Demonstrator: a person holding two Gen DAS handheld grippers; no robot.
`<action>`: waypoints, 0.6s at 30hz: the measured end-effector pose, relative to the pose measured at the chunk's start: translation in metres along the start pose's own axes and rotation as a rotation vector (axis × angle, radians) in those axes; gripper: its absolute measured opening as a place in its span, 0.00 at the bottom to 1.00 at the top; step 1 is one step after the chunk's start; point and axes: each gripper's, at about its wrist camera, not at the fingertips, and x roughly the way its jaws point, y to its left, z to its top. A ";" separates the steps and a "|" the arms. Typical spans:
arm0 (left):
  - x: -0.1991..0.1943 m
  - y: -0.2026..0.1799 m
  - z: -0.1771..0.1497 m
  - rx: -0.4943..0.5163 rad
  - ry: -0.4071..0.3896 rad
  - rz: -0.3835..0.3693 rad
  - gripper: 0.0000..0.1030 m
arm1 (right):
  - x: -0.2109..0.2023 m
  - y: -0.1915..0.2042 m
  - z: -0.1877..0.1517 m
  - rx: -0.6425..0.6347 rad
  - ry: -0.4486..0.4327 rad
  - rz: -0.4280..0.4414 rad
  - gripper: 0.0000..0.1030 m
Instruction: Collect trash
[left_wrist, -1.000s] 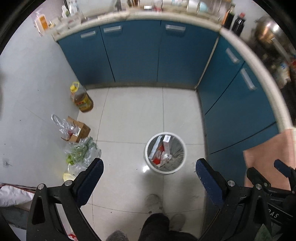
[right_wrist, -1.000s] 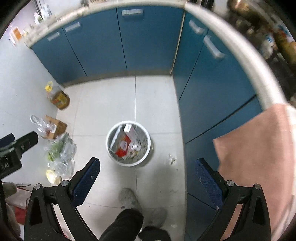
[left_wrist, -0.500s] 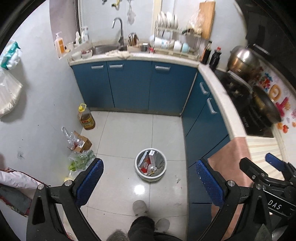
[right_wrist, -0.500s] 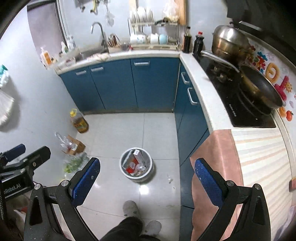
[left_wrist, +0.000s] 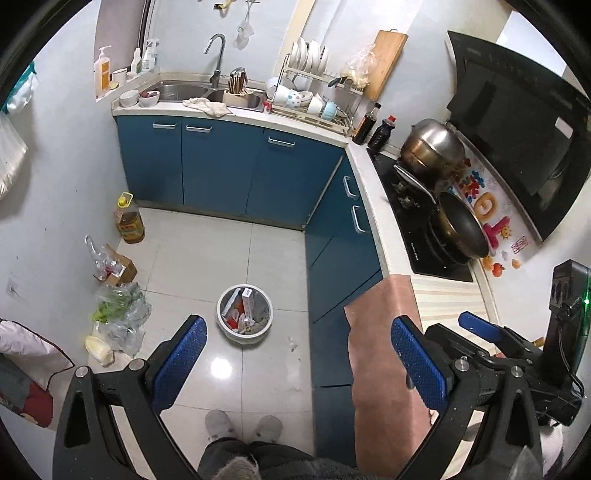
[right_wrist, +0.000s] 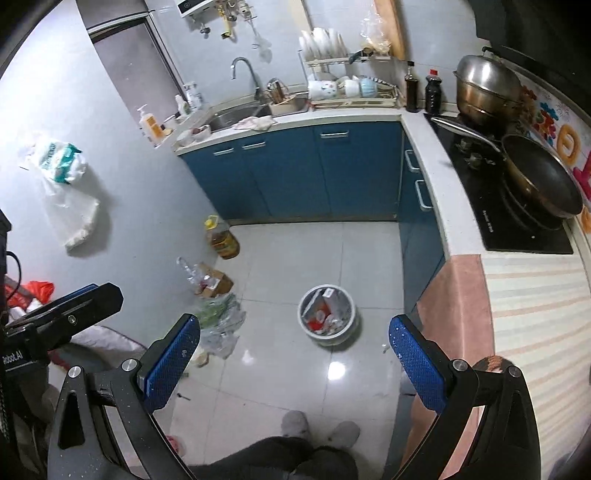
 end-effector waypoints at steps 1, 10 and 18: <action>-0.003 0.001 -0.002 0.000 0.000 0.000 0.99 | -0.001 0.003 0.000 0.005 0.002 0.004 1.00; -0.014 0.016 -0.012 -0.003 -0.013 0.039 1.00 | -0.002 0.024 -0.001 -0.003 0.013 0.043 1.00; -0.014 0.022 -0.015 -0.004 -0.001 0.035 1.00 | 0.001 0.029 -0.003 -0.012 0.031 0.054 1.00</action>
